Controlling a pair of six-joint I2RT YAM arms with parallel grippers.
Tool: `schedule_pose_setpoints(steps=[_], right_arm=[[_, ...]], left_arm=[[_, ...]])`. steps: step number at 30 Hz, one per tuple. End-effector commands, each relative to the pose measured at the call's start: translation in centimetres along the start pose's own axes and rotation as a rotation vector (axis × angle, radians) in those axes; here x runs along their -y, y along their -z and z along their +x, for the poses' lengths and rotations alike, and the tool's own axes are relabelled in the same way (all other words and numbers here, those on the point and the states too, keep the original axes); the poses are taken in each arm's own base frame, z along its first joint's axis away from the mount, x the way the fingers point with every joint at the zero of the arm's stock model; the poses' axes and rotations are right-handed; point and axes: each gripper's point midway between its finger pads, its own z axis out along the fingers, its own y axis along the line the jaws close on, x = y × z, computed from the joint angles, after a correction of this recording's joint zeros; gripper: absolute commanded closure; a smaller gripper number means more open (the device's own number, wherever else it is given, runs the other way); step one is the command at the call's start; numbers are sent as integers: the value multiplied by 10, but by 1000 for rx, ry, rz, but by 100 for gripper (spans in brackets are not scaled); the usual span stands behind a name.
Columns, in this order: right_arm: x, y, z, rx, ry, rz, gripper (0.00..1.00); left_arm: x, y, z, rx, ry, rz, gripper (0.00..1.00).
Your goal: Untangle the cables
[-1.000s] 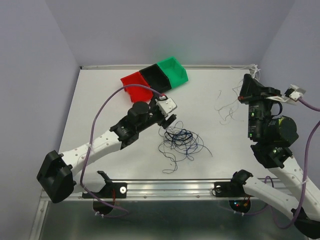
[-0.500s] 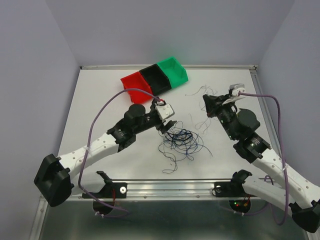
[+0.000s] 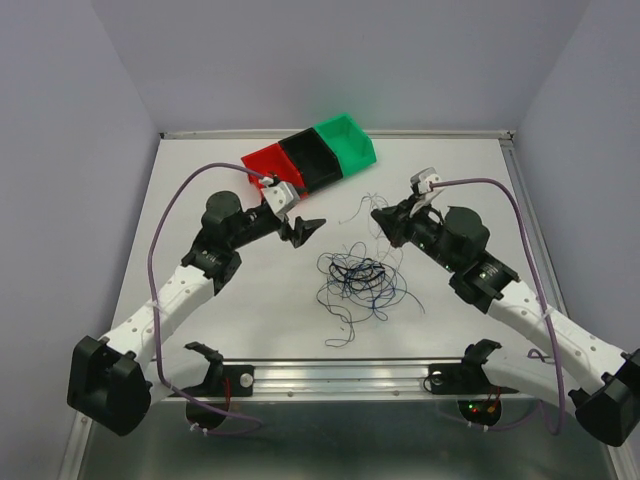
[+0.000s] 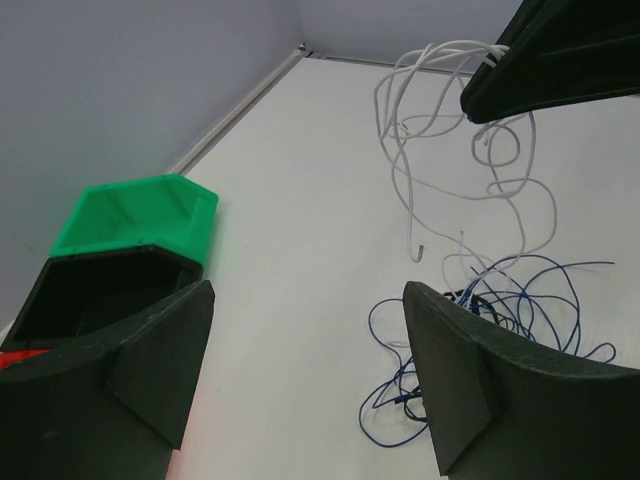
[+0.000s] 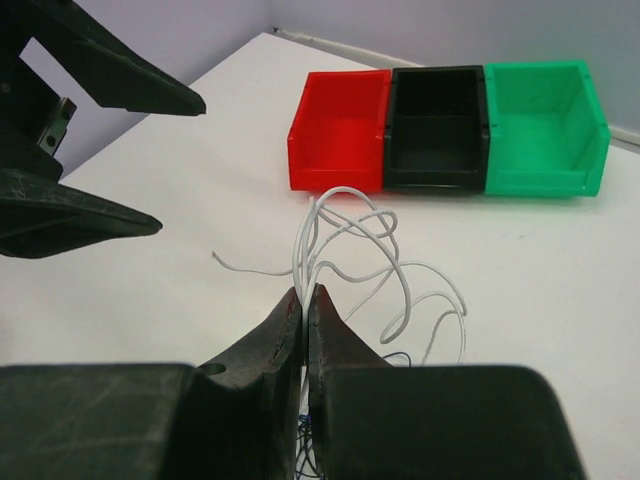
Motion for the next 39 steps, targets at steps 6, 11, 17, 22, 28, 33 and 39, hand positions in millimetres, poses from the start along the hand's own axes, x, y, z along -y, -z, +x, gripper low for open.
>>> schedule_pose_setpoints(steps=[6,11,17,22,28,33,39], right_arm=[[-20,-4,-7,13,26,-109,92],[-21,-8,-2,-6,24,-123,92],[-23,-13,6,-31,21,-135,93],[-25,-17,10,-45,17,-150,93],[-28,-21,14,-60,4,-167,93],[-29,-23,17,-67,2,-173,93],[-30,-24,17,-63,4,-171,93]], left_arm=[[32,-11,2,-10,30,268,16],[31,-20,13,-44,58,289,18],[31,-19,10,-38,54,292,19],[31,-20,12,-43,66,294,20],[27,-31,22,-76,94,291,24],[28,-43,34,-121,118,290,26],[32,-55,48,-172,134,292,37]])
